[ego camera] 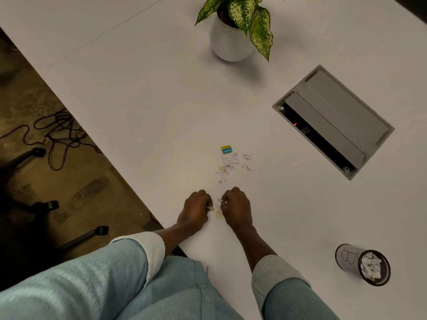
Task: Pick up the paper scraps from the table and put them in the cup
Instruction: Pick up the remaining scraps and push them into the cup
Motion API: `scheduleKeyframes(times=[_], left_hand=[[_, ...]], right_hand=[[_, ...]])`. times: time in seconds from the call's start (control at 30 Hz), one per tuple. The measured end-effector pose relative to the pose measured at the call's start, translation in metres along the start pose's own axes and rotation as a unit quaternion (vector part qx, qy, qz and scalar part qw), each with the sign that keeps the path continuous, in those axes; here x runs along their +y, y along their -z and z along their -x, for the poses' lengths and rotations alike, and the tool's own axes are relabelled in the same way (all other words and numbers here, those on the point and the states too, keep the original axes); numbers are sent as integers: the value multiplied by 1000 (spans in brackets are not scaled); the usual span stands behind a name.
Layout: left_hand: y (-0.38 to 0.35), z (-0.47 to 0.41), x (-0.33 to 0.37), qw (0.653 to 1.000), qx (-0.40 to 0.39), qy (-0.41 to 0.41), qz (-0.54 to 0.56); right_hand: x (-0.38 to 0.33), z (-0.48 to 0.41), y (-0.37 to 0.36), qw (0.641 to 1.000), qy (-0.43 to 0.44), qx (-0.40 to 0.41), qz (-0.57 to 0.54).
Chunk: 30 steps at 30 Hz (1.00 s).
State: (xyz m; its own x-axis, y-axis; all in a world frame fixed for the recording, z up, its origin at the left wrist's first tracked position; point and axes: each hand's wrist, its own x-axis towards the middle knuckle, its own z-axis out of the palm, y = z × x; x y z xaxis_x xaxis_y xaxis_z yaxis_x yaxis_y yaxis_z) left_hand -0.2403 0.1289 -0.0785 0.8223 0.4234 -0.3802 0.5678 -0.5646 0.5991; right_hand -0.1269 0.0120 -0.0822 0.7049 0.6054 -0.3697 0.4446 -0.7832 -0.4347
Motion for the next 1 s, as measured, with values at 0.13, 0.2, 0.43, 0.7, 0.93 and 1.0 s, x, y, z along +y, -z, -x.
scheduleKeyframes(times=[0.13,0.2,0.43,0.7,0.93,1.0], left_hand=[[-1,1,8,994,53,59,70],[-1,1,17,987,80,84,113],[-23,2,96,974,87,55,203],[-79,11,226,956,-42,-10,292],[-133,19,323,955,-91,-63,277],[-147,21,344,954,-104,-73,270]], right_hand=[[20,21,7,988,-102,60,-99],[35,40,13,972,-144,102,-152],[92,115,38,915,-246,209,-245],[141,181,92,822,-312,350,-323],[194,222,143,760,-356,448,-309],[210,227,154,748,-380,452,-303]])
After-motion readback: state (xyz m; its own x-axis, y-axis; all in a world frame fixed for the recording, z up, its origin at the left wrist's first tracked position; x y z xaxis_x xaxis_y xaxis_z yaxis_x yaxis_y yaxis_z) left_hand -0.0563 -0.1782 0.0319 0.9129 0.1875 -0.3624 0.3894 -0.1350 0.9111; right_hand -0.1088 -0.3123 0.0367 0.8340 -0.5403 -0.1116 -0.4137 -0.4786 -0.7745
